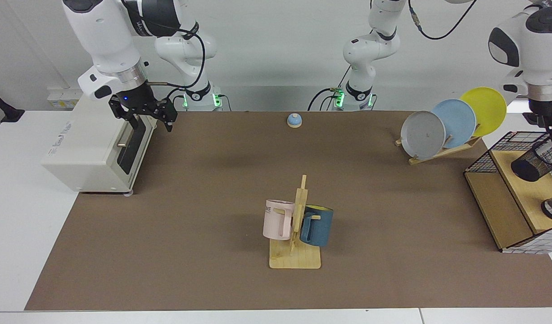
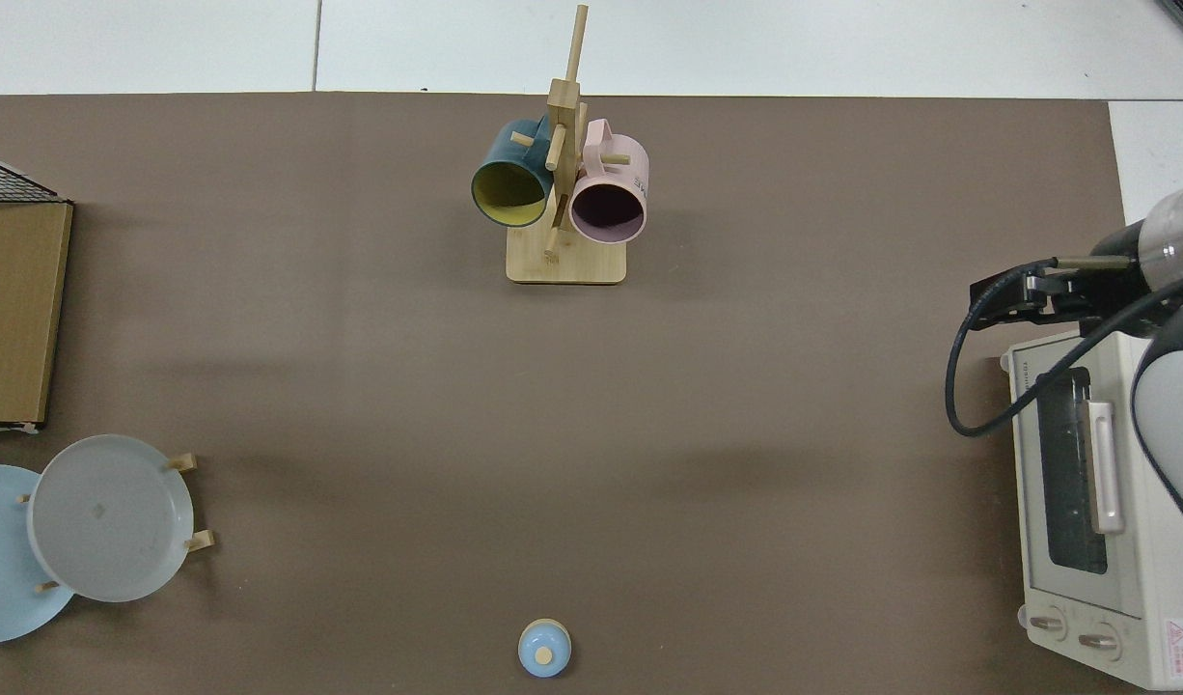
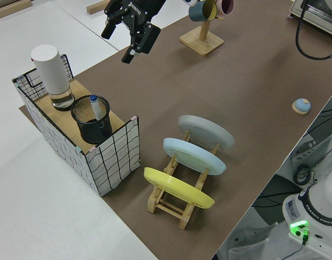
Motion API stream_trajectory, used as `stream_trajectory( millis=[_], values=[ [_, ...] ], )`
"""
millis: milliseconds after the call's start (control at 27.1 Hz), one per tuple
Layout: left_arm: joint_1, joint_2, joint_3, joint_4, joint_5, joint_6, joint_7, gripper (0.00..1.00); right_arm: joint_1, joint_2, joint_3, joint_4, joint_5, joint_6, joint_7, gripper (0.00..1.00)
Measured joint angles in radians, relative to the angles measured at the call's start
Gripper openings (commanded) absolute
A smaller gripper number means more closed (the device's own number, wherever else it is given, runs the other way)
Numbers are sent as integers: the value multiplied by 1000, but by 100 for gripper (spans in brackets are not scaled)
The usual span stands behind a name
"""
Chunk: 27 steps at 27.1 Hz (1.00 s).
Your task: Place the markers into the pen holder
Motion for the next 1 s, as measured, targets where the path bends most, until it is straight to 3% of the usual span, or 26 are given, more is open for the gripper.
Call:
stream_trajectory(
  millis=[148, 591, 998],
  values=[
    [-34, 0, -29, 5, -24, -55, -191, 100, 0, 0, 0, 0, 0, 0, 0, 100],
    [-117, 0, -98, 7, -371, -234, -1003, 100, 0, 0, 0, 0, 0, 0, 0, 100],
    [-126, -3, -188, 7, -458, -312, -1571, 100, 0, 0, 0, 0, 0, 0, 0, 100]
  ],
)
